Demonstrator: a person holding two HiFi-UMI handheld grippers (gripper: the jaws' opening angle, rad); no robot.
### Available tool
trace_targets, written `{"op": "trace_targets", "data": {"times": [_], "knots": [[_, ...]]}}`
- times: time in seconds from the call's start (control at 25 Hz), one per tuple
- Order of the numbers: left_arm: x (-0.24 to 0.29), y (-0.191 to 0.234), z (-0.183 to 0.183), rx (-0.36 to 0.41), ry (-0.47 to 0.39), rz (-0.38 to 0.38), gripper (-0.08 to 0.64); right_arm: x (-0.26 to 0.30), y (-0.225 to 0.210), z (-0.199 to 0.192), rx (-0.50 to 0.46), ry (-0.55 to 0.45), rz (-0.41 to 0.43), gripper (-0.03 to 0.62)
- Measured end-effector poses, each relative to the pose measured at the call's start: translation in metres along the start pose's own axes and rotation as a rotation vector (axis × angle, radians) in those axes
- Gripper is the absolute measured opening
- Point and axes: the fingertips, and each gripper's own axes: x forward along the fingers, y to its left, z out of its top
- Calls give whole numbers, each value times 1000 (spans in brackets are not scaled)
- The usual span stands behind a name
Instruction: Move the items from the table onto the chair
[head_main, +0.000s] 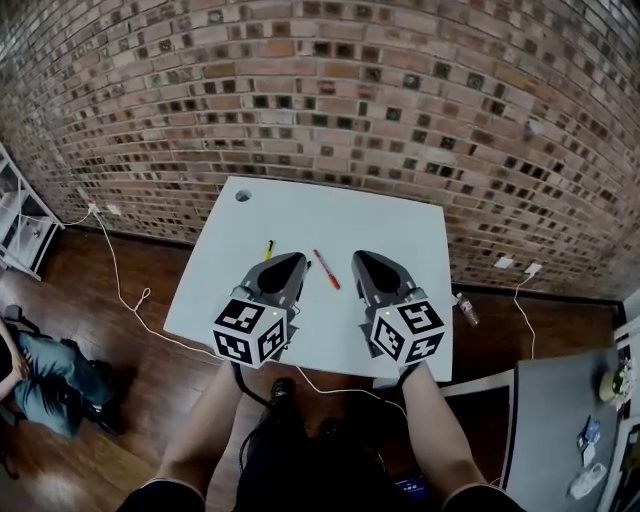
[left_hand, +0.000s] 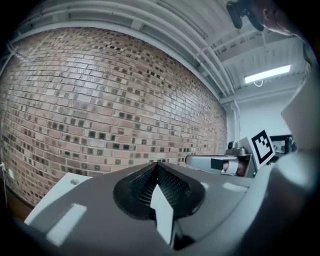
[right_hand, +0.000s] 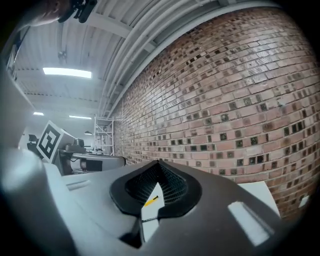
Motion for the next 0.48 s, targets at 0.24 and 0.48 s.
{"op": "trace_targets", "data": {"times": [0.24,0.48], "knots": [[24,39,-11,-44,15,-35,12,40,-11,-6,-9,30,-50,2],[48,79,-20,-82,38,-97,12,81,-19,-11,-15,67,-116,2]]}}
